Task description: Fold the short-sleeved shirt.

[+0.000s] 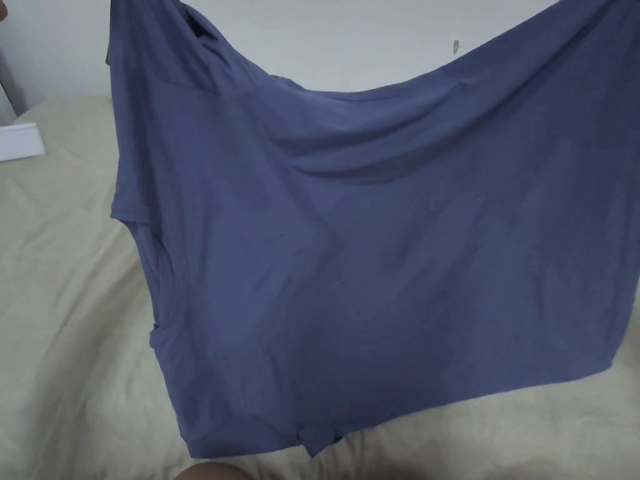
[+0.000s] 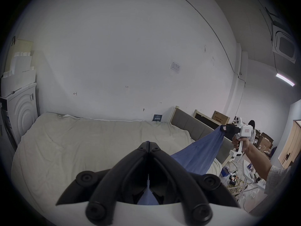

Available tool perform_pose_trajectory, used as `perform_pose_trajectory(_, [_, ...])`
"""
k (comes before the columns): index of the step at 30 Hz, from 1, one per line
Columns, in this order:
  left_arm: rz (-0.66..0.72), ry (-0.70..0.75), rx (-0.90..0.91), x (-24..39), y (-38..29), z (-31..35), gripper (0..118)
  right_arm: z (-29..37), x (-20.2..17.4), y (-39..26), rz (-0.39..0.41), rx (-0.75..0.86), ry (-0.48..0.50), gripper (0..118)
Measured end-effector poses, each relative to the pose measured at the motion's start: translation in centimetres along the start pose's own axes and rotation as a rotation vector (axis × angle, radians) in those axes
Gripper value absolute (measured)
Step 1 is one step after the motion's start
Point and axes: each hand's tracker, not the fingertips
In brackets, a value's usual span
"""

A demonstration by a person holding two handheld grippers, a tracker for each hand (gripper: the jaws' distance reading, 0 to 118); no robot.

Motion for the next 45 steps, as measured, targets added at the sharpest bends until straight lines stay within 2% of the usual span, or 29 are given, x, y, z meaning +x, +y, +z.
perform_pose_trajectory(5, [0.034,-0.009,0.010,-2.0,4.1,-3.0,0,-2.4,2.6,3.0,0.000,0.009,-0.021,3])
perform_pose_trajectory(18, [-0.011,0.012,0.039,-6.6,17.1,-12.8,0,-10.9,10.0,10.7,-0.008,0.072,-0.060,3])
perform_pose_trajectory(27, [-0.023,0.015,0.093,-8.4,22.3,-18.3,0,-16.3,12.6,15.6,0.016,0.113,-0.080,3])
perform_pose_trajectory(37, [-0.044,0.032,0.103,-11.3,22.0,-21.2,0,-20.1,16.1,15.5,0.027,0.103,-0.075,3])
perform_pose_trajectory(45, [0.002,0.015,0.089,-13.9,17.2,-21.4,0,-21.1,18.1,12.1,0.002,0.064,-0.074,3])
